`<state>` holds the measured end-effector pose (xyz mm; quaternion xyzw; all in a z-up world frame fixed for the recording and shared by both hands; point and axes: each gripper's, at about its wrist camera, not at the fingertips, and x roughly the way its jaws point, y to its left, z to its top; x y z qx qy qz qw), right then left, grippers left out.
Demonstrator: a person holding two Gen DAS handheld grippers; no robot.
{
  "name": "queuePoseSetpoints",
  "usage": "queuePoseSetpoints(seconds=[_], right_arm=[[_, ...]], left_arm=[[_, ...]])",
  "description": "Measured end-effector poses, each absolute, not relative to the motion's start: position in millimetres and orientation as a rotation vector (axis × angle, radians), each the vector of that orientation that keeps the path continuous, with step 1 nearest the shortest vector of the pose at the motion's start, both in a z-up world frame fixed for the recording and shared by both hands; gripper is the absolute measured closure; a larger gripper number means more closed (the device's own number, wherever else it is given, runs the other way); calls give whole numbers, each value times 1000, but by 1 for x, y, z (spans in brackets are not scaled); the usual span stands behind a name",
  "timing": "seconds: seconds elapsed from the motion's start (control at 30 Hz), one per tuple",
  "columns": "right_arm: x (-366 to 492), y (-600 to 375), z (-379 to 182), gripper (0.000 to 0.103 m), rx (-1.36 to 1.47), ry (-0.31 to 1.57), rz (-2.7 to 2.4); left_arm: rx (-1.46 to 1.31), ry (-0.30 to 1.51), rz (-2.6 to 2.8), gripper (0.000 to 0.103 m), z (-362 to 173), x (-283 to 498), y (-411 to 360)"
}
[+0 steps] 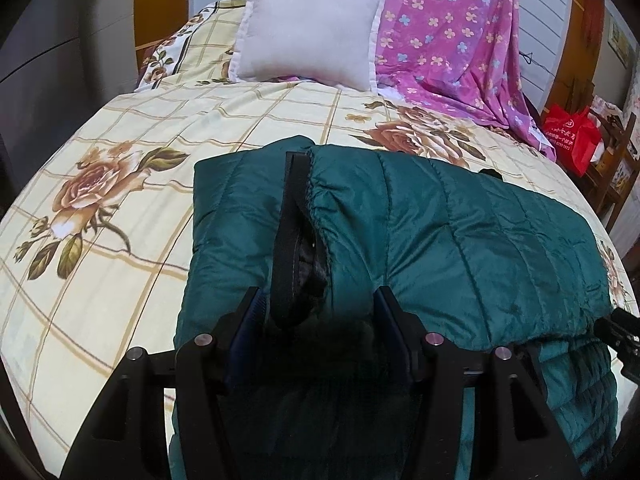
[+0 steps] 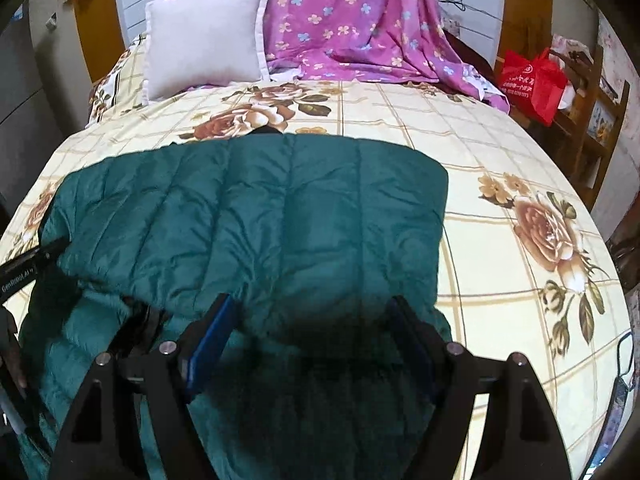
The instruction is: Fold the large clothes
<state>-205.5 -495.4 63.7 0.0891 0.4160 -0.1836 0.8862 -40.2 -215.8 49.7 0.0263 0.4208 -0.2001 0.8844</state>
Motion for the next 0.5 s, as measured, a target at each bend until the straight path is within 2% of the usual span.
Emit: queuePoseSetpoints(seconds=[0.5], right_arm=[[-222,-491,58,22,232,889,-384]], left_arm=[[51,873,-408,66,55,-52,-202]])
